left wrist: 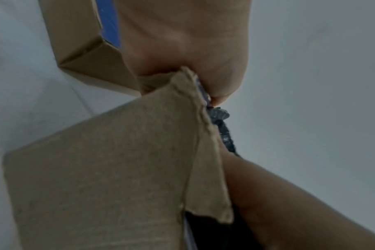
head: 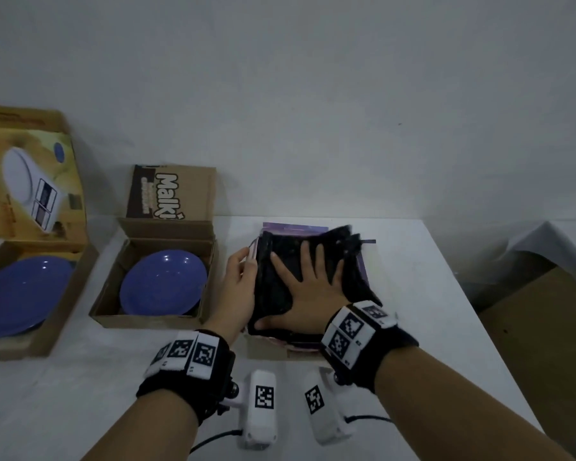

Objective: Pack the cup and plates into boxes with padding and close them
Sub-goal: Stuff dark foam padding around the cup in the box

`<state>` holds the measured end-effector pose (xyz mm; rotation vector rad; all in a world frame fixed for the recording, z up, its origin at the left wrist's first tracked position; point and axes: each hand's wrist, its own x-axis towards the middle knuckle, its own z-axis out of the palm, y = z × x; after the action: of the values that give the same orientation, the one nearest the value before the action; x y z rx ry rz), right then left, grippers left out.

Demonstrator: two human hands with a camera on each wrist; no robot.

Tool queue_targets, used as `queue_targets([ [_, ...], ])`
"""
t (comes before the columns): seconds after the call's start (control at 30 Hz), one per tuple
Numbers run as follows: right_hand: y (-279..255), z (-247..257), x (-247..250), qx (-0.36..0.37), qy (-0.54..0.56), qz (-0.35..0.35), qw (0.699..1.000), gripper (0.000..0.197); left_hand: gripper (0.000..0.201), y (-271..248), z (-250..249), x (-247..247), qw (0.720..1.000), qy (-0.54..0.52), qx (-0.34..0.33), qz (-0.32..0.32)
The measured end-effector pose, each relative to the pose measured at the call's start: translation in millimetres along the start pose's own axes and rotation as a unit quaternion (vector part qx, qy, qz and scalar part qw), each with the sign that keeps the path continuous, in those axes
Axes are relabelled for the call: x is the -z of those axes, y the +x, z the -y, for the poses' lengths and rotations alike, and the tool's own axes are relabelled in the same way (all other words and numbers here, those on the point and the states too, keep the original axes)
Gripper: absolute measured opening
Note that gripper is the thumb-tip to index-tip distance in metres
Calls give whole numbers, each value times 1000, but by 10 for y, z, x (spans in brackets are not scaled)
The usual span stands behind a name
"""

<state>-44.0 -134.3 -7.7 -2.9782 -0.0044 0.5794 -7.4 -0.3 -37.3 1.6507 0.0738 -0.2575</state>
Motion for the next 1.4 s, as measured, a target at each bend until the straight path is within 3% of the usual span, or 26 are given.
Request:
queue_targets([
  [0.1, 31, 35, -41, -5, 18, 16, 1000, 112, 48, 12, -2, 34, 982, 120, -139, -46],
  [0.17, 45, 58, -6, -11, 34, 4, 999, 113, 48, 43, -61, 43, 933, 260, -247, -40],
  [0.2, 62, 68, 11, -14, 49, 1, 999, 115, 48, 55, -89, 35, 905, 337, -259, -27],
  [0.27, 86, 76, 74, -14, 98, 24, 995, 120, 49, 55, -129, 19, 871, 446, -206, 0],
  [0.33, 79, 3, 187, -19, 227, 42, 973, 115, 50, 47, -149, 15, 865, 489, -115, 15],
  [0.43, 5, -212, 420, -82, 430, -60, 897, 71, 49, 29, -228, -35, 842, 532, -84, 29],
  [0.5, 18, -288, 484, -140, 481, -63, 863, 52, 50, 19, -262, -82, 825, 559, -77, 28],
  [0.63, 35, -198, 422, -199, 528, 18, 826, 89, 53, 8, -284, -133, 813, 577, -64, 36],
  [0.8, 67, -240, 357, -229, 543, 1, 808, 86, 53, 35, -254, -105, 815, 574, -60, 41],
  [0.83, 1, -246, 433, -229, 544, -1, 807, 74, 53, 38, -244, -96, 816, 572, -63, 41],
  [0.9, -129, -289, 579, -224, 536, 3, 814, 40, 53, 41, -238, -94, 819, 568, -71, 39],
  [0.93, -156, -346, 606, -224, 524, 8, 822, 34, 53, 40, -242, -100, 820, 566, -72, 36],
  [1.1, -198, -309, 525, -238, 476, 60, 844, 67, 56, 48, -249, -123, 829, 553, -62, 44],
  [1.2, -264, -357, 512, -205, 454, 76, 864, 80, 56, 52, -232, -113, 832, 551, -57, 45],
  [1.33, -360, -416, 584, -115, 195, 128, 966, 96, 55, 49, -237, -99, 835, 545, -62, 41],
  [1.4, -348, -377, 514, -56, 92, 103, 989, 95, 55, 54, -237, -104, 838, 541, -65, 42],
])
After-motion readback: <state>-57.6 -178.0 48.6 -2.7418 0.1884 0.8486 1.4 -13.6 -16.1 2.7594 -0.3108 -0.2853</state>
